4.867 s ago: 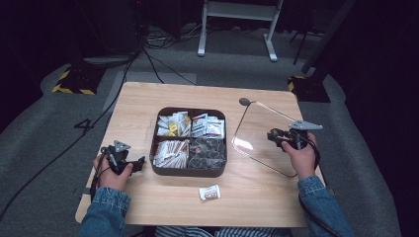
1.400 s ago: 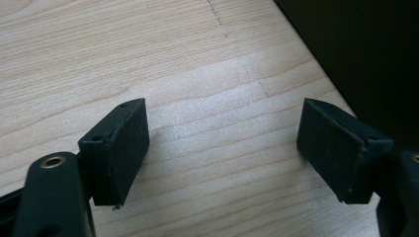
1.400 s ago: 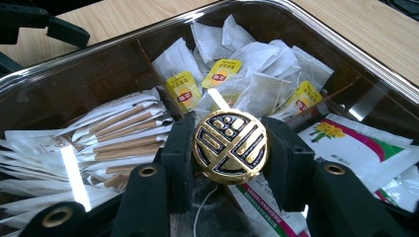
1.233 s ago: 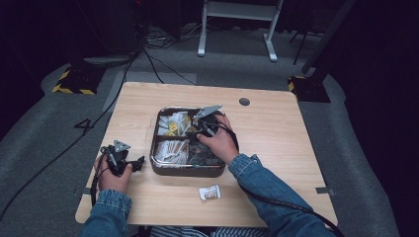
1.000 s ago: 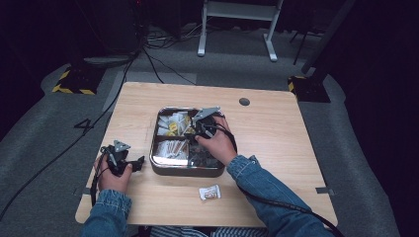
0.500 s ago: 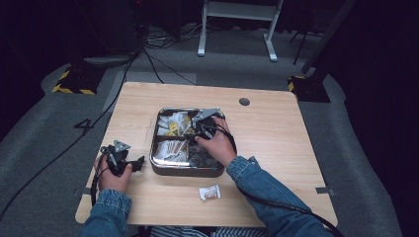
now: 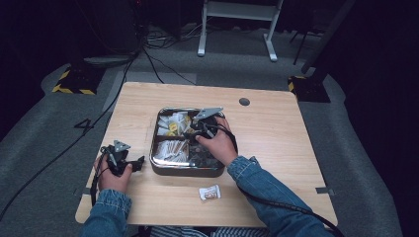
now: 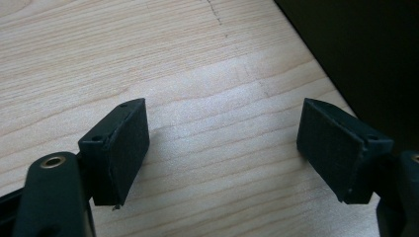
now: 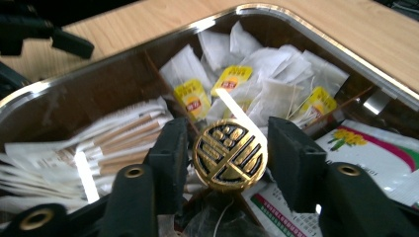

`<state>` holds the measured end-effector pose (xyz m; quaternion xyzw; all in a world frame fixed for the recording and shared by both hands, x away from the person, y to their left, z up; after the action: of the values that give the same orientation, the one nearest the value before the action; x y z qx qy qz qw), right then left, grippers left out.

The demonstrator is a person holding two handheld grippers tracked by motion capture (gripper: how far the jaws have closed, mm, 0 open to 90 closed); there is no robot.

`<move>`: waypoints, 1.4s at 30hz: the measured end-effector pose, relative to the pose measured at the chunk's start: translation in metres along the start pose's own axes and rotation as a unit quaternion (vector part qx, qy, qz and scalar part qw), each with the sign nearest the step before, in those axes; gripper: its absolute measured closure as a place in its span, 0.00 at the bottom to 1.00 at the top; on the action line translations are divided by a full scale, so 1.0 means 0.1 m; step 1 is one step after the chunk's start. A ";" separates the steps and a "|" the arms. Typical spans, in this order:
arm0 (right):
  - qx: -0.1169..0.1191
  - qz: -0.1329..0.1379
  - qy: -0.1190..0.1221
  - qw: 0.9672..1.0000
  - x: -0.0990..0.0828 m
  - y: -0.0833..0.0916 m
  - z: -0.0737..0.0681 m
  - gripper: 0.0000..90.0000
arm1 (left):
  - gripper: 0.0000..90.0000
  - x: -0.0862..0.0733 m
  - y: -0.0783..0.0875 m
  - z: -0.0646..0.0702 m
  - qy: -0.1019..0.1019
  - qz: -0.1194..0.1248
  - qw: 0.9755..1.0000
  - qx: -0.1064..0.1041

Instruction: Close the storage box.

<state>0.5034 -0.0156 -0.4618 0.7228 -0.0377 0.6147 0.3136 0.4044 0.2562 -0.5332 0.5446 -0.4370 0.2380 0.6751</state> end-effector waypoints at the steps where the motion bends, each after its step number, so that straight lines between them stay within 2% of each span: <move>1: -0.002 0.004 0.002 1.000 0.02 0.02 0.01 0.54 | 0.23 0.00 0.00 0.00 0.000 0.000 1.000 0.000; 12: -0.008 0.033 0.008 0.999 0.19 0.27 0.04 0.50 | 0.23 0.00 0.00 0.00 0.000 0.000 1.000 0.000; 19: -0.008 0.043 0.006 0.999 0.23 0.41 0.06 0.49 | 0.23 0.00 0.00 0.00 -0.001 -0.001 1.000 -0.005; 28: -0.013 0.053 0.008 0.999 0.26 0.68 0.09 0.47 | 0.23 0.00 0.00 -0.01 -0.003 0.000 1.000 -0.009; 36: -0.024 0.060 0.003 0.998 0.26 0.97 0.21 0.46 | 0.22 0.00 0.00 -0.01 -0.005 0.000 1.000 -0.010; 42: -0.043 0.065 -0.008 0.997 0.23 1.18 0.34 0.46 | 0.22 0.00 0.00 -0.01 -0.005 -0.001 1.000 -0.012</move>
<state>0.4863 -0.1195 -0.3944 0.7095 -0.1131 0.6260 0.3034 0.4048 0.2571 -0.5334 0.5383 -0.4430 0.2295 0.6792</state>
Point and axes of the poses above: each handheld gripper's, and its own axes: y roughly backward along the jaws, x roughly out of its top, z roughly to its right, the point moved 4 cm from there along -y, roughly forward along the jaws, and after that the axes turned 14 degrees about z, right-handed, at the moved point
